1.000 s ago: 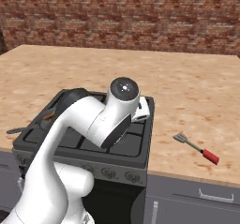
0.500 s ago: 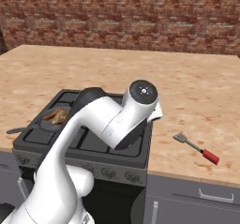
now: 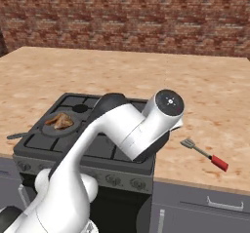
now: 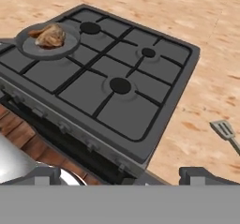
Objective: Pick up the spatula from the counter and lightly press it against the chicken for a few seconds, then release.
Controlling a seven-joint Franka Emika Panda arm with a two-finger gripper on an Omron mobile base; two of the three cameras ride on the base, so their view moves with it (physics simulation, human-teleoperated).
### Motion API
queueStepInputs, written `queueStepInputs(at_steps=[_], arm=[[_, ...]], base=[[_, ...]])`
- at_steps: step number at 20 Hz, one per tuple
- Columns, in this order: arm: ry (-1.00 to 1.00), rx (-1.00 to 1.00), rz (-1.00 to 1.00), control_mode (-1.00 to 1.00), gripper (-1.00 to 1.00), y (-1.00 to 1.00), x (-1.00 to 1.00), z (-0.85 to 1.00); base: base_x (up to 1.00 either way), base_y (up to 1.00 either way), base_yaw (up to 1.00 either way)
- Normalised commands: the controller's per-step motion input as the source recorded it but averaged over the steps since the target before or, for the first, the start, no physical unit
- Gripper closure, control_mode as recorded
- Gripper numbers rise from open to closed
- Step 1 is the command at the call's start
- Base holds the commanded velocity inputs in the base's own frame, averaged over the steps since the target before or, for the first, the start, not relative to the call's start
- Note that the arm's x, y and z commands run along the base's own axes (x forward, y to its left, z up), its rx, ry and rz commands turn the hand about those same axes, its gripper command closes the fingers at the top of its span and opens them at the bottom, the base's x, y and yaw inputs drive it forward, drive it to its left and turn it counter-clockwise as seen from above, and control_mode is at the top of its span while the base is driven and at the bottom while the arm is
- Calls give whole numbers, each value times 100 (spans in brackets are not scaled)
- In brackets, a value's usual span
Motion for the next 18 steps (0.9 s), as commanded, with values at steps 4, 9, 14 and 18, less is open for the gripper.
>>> queueStepInputs(at_steps=[4, 9, 14, 18], arm=[[0, 0, 4, -100, -100, -21, -9, -22], [0, 0, 3, -100, -100, -21, -3, -23], [0, 0, 2, -100, -100, -18, -1, -6], [0, 0, 2, -100, -100, -26, 0, 0]], base=[[0, 0, 0], [0, 0, 0], [0, 0, 0], [0, 0, 0]])
